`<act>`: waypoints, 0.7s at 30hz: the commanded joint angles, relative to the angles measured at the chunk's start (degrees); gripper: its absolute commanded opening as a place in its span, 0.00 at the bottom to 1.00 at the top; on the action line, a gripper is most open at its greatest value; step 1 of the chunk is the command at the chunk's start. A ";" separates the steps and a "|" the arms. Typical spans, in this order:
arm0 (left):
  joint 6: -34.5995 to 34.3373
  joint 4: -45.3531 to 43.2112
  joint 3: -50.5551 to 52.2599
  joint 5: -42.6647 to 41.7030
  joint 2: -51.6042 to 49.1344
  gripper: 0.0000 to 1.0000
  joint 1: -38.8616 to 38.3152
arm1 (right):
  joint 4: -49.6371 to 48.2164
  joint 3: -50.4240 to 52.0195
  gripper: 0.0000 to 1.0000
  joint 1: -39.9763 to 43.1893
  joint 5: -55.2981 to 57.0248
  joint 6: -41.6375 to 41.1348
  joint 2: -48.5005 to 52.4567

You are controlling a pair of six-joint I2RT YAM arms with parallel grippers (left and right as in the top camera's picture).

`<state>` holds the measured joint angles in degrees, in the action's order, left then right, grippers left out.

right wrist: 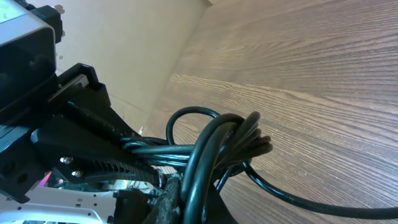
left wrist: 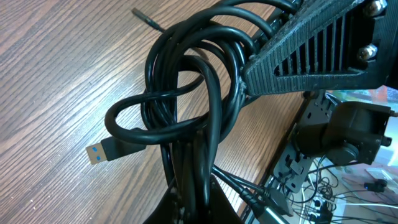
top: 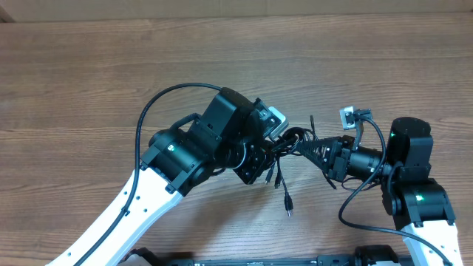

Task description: Untangle cables

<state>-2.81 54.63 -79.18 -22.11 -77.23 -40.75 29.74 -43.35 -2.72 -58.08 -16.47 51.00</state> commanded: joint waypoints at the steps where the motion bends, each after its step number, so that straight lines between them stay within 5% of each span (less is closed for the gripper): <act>1: 1.53 0.46 -1.01 0.59 0.74 0.04 0.24 | -0.11 -1.29 0.04 0.17 0.13 0.46 -0.50; 9: 1.49 5.60 -1.01 15.93 0.74 0.04 0.24 | 1.60 -1.29 0.04 0.17 4.20 0.46 -0.50; 16: 1.55 6.12 -1.01 14.99 0.74 0.04 0.24 | 3.39 -1.29 0.04 0.17 8.13 0.50 -0.50; 17: 1.53 5.99 -1.01 14.56 0.74 0.04 0.24 | 3.41 -1.29 0.09 0.17 8.13 0.50 -0.50; 19: 1.60 5.27 -1.01 13.05 0.74 0.04 0.22 | 3.67 -1.29 0.50 0.17 8.13 0.50 -0.50; 21: 4.17 3.89 -1.01 9.53 0.74 0.04 0.22 | 3.80 -1.29 0.64 0.17 8.13 0.50 -0.50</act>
<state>-2.35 60.01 -79.18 -8.34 -77.25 -40.80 33.54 -43.35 -2.70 -50.46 -16.36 51.00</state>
